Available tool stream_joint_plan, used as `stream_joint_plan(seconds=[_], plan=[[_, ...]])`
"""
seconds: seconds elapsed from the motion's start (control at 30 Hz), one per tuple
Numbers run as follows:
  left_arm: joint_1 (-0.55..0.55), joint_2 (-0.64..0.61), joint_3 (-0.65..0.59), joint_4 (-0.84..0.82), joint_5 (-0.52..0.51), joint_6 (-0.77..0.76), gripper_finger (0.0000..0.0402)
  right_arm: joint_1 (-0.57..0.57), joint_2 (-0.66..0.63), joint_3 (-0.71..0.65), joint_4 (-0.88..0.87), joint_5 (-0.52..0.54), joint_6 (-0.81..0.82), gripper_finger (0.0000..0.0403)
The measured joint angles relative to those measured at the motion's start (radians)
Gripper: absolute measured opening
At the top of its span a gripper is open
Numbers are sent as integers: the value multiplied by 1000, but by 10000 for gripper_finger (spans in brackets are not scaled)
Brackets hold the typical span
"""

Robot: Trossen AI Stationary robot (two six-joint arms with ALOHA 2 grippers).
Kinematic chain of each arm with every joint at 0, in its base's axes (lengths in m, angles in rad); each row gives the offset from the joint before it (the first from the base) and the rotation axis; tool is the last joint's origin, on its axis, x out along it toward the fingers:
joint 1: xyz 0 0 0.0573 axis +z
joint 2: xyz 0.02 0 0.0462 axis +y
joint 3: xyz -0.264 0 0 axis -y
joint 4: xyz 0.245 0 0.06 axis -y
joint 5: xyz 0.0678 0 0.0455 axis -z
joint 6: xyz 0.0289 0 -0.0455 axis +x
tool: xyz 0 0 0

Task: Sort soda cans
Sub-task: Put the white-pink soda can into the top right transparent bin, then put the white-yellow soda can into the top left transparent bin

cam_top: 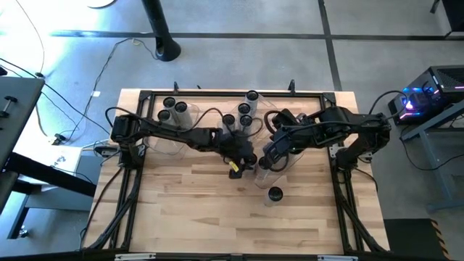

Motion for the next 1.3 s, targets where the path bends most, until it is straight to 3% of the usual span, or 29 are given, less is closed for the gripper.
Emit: stream_joint_plan(seconds=[0.43, 0.6, 0.67, 0.93, 1.3], plan=[[-50, -3, -2, 13, -46, -8, 240, 0, 0, 0, 0, -3, 0, 0], [-52, -4, -7, -3, -44, -14, 366, 0, 0, 0, 0, -7, 0, 0], [-52, -6, -6, -12, -44, -19, 384, 0, 0, 0, 0, -7, 0, 0], [-50, -30, -6, -33, -13, -61, 369, 0, 0, 0, 2, -8, -24, 0], [-24, -198, -5, -63, -3, -8, 372, 0, 0, 0, 1, -9, -45, 0]])
